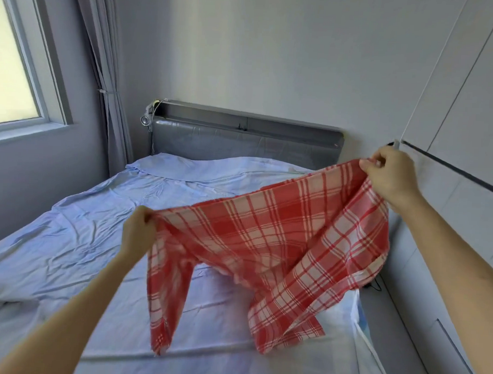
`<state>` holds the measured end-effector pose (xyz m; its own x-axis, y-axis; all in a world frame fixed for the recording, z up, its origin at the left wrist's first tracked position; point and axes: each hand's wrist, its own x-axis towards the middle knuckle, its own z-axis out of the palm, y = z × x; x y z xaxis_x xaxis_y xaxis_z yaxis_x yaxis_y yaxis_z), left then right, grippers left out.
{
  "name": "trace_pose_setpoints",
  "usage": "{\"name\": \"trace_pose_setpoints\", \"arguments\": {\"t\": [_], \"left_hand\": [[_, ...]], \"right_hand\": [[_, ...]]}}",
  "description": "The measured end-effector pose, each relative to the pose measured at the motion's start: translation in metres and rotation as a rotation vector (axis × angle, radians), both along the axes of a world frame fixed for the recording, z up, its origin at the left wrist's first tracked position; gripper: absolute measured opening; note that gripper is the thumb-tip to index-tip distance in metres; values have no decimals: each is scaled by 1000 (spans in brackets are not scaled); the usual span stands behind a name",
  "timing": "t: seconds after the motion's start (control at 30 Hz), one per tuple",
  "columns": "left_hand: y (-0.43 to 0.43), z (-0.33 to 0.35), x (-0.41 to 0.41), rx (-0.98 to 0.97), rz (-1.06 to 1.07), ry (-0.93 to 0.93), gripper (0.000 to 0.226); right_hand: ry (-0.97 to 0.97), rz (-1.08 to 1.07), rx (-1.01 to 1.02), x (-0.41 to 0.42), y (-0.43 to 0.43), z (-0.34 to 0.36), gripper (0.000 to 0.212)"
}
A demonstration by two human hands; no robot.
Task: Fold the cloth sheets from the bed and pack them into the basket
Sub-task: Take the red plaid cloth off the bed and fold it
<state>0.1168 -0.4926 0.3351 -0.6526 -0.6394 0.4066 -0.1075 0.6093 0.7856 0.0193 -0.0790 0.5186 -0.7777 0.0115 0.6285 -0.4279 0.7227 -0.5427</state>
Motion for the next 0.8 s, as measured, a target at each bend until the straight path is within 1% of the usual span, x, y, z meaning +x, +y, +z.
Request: {"name": "trace_pose_setpoints", "arguments": {"t": [0.07, 0.13, 0.17, 0.2, 0.27, 0.3, 0.37, 0.4, 0.47, 0.57, 0.6, 0.63, 0.67, 0.8], "left_hand": [[-13, 41, -1, 50, 25, 69, 9], [-20, 77, -3, 126, 1, 122, 14], [-22, 93, -3, 163, -9, 142, 17], [-23, 108, -4, 174, -17, 155, 19], [-16, 136, -2, 160, -29, 155, 23], [-12, 148, 0, 148, -38, 153, 25], [-5, 167, 3, 115, -76, 158, 28], [-2, 174, 5, 100, -97, 146, 28], [3, 181, 11, 93, -128, 125, 29], [10, 185, 22, 90, -170, 97, 27], [11, 185, 26, 84, -179, 83, 26], [12, 185, 30, 85, -188, 77, 26], [13, 183, 34, 92, -196, 73, 26], [23, 179, 55, 194, -282, 116, 27]], "right_hand": [[-129, 5, 8, -4, 12, -23, 14], [-270, 69, -70, -4, 19, -45, 8], [-339, 120, -117, -2, 19, -53, 7], [-406, 174, -144, 2, 18, -59, 11], [-518, 310, -150, 10, 16, -64, 13], [-566, 396, -126, 16, 14, -65, 10], [-634, 537, -32, 29, 12, -62, 24], [-654, 569, 33, 34, 13, -61, 28], [-677, 627, 157, 42, 14, -58, 21], [-739, 697, 288, 48, 21, -55, 44], [-745, 733, 308, 50, 23, -55, 54], [-749, 762, 318, 52, 24, -54, 60], [-744, 779, 322, 52, 24, -54, 58], [-702, 729, 418, 53, 12, -61, 28]]}}
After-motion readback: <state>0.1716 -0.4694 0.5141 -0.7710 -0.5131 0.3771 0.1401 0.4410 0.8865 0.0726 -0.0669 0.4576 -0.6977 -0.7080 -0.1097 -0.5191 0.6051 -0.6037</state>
